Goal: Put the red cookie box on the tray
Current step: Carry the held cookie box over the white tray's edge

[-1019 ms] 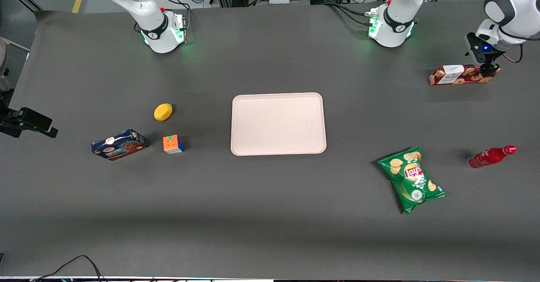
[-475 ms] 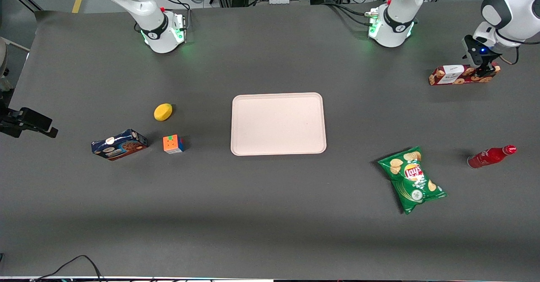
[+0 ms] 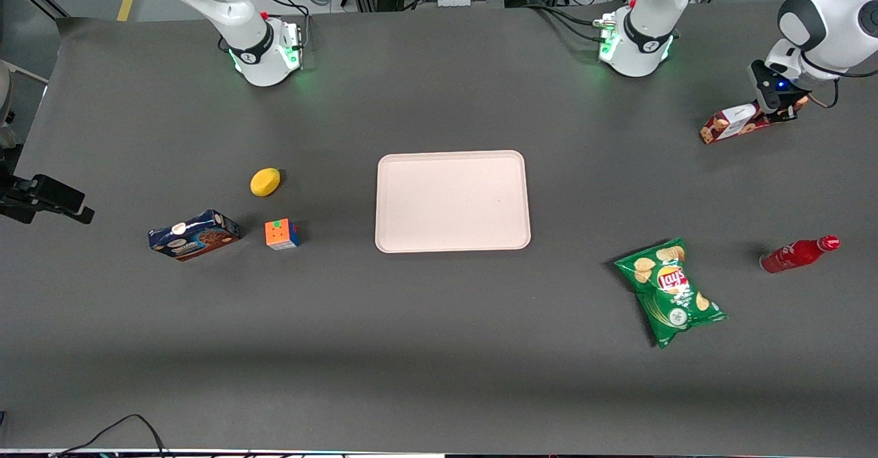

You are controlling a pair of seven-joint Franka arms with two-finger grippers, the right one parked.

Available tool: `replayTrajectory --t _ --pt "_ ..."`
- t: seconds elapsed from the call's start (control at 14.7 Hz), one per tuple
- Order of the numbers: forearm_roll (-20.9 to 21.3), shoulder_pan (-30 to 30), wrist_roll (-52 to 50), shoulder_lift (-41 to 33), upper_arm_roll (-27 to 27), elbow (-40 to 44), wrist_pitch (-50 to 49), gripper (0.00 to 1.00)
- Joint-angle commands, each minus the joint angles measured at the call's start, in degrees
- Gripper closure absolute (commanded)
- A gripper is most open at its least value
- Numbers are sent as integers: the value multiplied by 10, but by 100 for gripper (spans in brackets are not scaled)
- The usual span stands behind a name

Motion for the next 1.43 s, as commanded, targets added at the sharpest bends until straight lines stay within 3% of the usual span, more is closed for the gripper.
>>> replayTrajectory --t 0.0,0.2,0.34,0.54,0.61,0.95,1.36 --pt "-11 -11 -10 -17 2 -36 25 100" --pt "-29 -34 -39 -19 -2 -24 23 100" --pt "-102 -64 -40 -24 -21 -7 12 100" --pt "-259 -72 -61 -21 -142 79 -103 100" --pt "-283 -77 -87 -21 -166 109 -144 100" --pt "-286 -150 -338 -34 -210 213 -268 100" --pt "-289 -188 -701 -51 -328 307 -388 100"
